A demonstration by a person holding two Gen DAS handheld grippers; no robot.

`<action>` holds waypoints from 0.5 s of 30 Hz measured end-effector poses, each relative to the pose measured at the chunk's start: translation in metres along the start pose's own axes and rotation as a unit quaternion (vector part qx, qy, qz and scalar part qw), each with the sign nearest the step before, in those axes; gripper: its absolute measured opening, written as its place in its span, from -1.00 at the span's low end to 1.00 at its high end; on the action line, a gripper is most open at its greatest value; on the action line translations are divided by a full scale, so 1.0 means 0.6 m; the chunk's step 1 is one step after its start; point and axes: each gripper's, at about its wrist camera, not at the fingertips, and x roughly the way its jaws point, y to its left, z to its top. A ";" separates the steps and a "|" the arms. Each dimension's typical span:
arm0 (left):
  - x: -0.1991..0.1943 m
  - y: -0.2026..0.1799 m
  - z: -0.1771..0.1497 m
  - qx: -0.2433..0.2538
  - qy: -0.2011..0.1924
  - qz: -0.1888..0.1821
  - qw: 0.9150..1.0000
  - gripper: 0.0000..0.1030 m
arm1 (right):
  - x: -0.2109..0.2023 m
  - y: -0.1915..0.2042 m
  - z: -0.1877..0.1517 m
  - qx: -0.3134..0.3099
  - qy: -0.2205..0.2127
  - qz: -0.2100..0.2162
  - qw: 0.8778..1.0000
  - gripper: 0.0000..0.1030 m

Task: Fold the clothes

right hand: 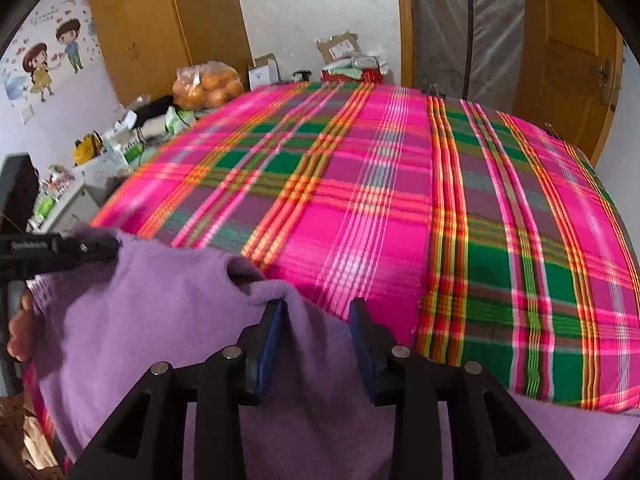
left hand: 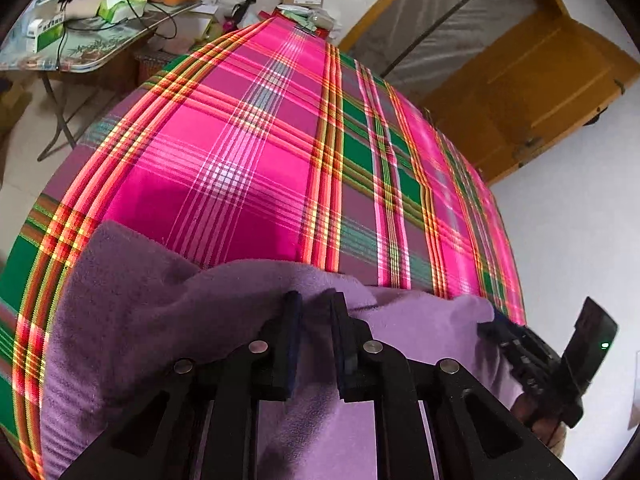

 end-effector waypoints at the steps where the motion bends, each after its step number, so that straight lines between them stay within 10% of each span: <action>1: 0.002 0.000 0.000 0.002 0.001 -0.001 1.000 -0.72 | -0.007 0.002 0.004 -0.001 -0.007 0.015 1.000 -0.34; 15: -0.006 0.015 -0.008 0.010 -0.004 -0.021 1.000 -0.72 | 0.038 -0.040 0.061 0.072 0.081 0.171 0.979 -0.34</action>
